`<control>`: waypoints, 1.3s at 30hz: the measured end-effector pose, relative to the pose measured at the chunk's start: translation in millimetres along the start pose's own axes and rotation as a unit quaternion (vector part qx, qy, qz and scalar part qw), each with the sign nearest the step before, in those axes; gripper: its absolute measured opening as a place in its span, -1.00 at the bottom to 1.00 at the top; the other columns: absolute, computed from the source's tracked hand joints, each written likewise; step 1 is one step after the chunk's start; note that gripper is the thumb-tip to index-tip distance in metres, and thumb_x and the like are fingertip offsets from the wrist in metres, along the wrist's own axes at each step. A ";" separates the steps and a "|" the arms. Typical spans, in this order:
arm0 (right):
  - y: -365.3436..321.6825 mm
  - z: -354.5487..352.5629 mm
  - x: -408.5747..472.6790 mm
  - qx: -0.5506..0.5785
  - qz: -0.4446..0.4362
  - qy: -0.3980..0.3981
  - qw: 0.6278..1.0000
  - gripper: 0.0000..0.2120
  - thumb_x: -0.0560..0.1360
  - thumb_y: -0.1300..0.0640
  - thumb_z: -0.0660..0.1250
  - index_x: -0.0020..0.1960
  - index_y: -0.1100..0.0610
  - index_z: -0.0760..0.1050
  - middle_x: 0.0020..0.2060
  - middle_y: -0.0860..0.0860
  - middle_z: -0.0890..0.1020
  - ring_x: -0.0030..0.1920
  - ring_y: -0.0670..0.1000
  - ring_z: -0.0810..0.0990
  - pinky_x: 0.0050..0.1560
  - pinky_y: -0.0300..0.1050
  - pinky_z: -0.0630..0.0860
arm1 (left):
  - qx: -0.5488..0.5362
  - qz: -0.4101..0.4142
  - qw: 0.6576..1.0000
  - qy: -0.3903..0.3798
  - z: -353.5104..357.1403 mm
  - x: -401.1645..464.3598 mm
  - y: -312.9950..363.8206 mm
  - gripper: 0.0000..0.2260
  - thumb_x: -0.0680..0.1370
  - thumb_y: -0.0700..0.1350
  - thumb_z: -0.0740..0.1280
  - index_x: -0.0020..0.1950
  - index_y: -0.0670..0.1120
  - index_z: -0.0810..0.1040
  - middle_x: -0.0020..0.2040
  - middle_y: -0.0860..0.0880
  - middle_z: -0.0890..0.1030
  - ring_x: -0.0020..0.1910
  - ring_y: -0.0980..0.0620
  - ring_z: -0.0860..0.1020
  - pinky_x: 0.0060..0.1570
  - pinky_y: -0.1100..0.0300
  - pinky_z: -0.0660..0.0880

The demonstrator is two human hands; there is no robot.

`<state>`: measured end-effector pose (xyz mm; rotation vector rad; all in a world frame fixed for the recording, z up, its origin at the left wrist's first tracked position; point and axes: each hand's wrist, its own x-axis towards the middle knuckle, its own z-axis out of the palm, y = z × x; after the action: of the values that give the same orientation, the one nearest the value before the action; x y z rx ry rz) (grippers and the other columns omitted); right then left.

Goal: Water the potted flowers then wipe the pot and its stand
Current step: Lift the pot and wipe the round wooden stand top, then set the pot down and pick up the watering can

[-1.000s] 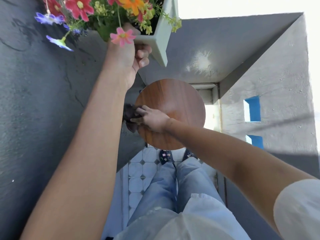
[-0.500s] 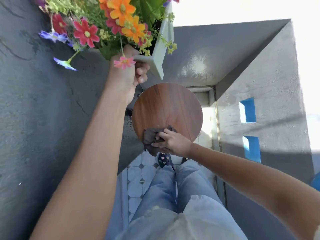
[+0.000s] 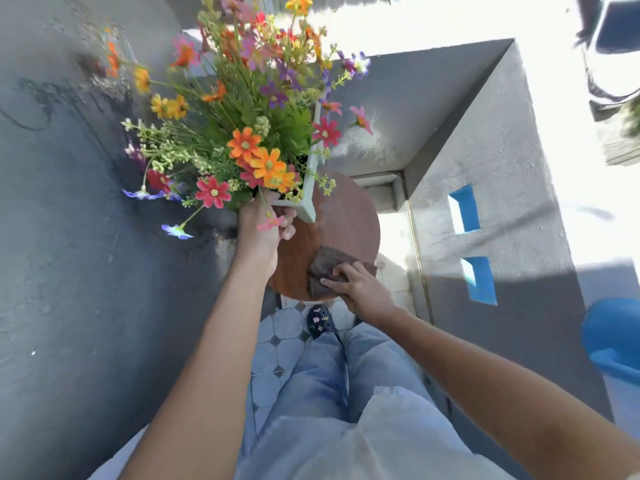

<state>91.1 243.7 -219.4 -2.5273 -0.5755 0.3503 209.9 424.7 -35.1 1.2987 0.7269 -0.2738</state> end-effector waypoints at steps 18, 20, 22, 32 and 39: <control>-31.7 -50.5 -97.3 0.258 0.369 0.180 0.874 -0.71 0.57 0.25 0.33 0.18 -0.06 0.65 -0.03 -0.02 0.59 -0.01 -0.14 0.53 0.03 -0.42 0.36 | 0.012 -0.089 0.995 0.043 38.5 -66.7 -130.4 -0.68 0.66 -0.11 0.09 -0.26 -0.12 0.45 -0.35 -0.05 0.47 -0.47 0.08 0.41 -0.33 0.14 0.38; -36.8 -51.9 -111.0 0.267 0.381 0.189 0.865 -0.70 0.58 0.24 0.33 0.19 -0.08 0.64 -0.02 -0.04 0.60 0.00 -0.12 0.53 0.05 -0.39 0.38 | 0.026 -0.113 0.991 0.064 47.9 -74.1 -136.3 -0.64 0.64 -0.01 0.12 -0.30 -0.08 0.46 -0.37 -0.03 0.47 -0.38 -0.03 0.41 -0.19 0.10 0.39; -39.9 -54.9 -124.0 0.272 0.394 0.198 0.855 -0.70 0.58 0.23 0.33 0.21 -0.07 0.64 -0.01 -0.06 0.61 0.01 -0.11 0.54 0.01 -0.45 0.36 | 0.051 -0.138 0.986 0.073 56.9 -82.0 -140.1 -0.58 0.63 0.09 0.11 -0.36 -0.06 0.44 -0.40 -0.02 0.45 -0.32 -0.07 0.42 -0.12 0.09 0.35; -48.2 -128.6 -167.8 0.318 0.379 0.268 0.827 -0.74 0.59 0.20 0.33 0.25 0.05 0.63 -0.07 -0.13 0.62 0.01 -0.08 0.60 0.07 -0.16 0.49 | 0.084 -0.109 0.989 0.062 71.5 -99.4 -150.2 -0.71 0.62 0.00 0.18 -0.23 -0.12 0.49 -0.34 -0.05 0.51 -0.37 -0.03 0.45 -0.33 0.14 0.37; -57.0 -238.7 -219.7 0.367 0.315 0.413 0.771 -0.79 0.60 0.21 0.33 0.18 0.03 0.64 0.00 -0.04 0.63 0.00 -0.03 0.63 0.03 -0.16 0.60 | 0.192 -0.021 0.974 -0.115 147.5 -183.4 -137.1 -0.79 0.59 -0.13 0.17 0.03 -0.23 0.52 -0.24 -0.11 0.56 -0.48 0.06 0.42 -0.57 0.22 0.33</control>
<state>-36.2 83.3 38.6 -1.7330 0.6638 -0.2931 43.1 210.4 -13.5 1.5853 0.5189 -0.6117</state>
